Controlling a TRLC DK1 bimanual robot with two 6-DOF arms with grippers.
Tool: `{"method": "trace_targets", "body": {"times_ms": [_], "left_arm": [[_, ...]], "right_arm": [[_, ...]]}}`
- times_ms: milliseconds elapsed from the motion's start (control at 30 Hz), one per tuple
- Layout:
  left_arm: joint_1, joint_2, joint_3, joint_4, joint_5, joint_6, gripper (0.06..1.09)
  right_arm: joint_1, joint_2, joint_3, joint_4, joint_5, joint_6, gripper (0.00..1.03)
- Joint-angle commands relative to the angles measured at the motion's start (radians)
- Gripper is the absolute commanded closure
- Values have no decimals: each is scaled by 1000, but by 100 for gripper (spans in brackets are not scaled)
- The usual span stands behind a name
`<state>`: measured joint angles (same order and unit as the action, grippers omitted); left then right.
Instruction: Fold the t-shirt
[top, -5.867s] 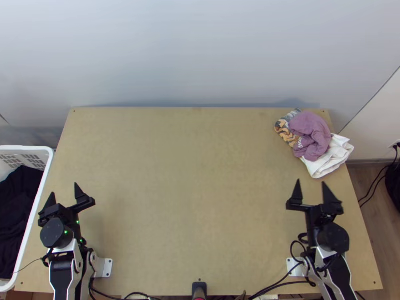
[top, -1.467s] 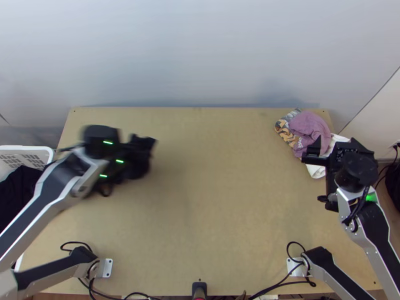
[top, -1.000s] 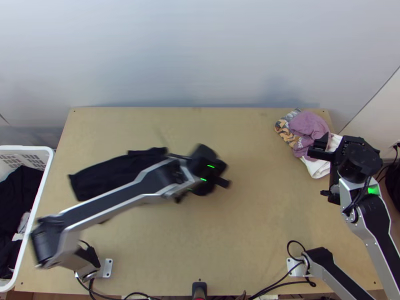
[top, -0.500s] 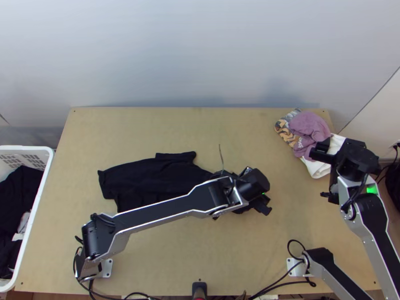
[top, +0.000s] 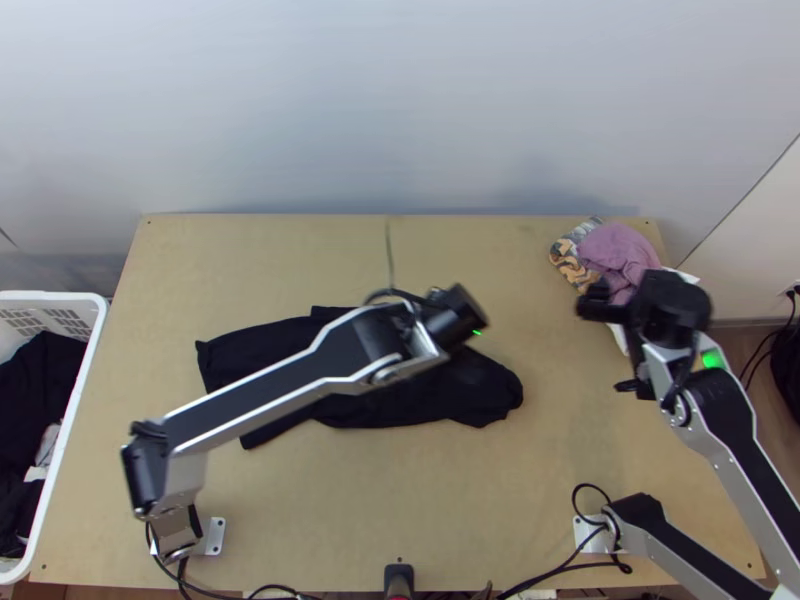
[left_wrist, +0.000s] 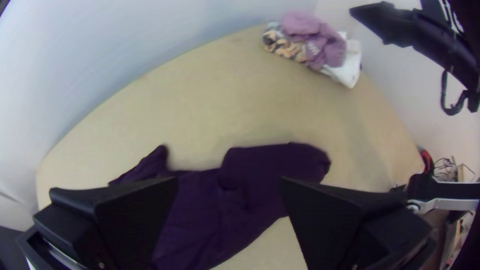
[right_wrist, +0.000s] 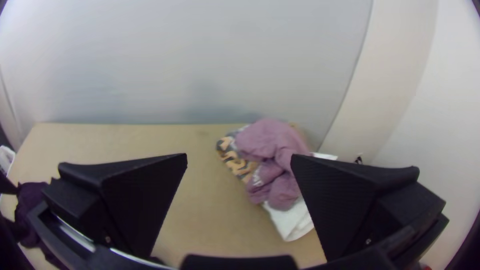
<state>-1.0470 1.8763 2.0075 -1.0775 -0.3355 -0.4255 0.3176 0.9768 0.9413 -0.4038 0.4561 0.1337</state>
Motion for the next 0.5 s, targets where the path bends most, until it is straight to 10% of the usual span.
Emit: {"method": "trace_targets", "body": {"times_ms": [0, 467], "left_arm": [[70, -178, -257, -98, -86, 13, 11], [255, -523, -819, -27, -85, 50, 11]], "right_arm": [[169, 94, 44, -121, -169, 122, 6], [429, 402, 177, -268, -442, 325, 7]]}}
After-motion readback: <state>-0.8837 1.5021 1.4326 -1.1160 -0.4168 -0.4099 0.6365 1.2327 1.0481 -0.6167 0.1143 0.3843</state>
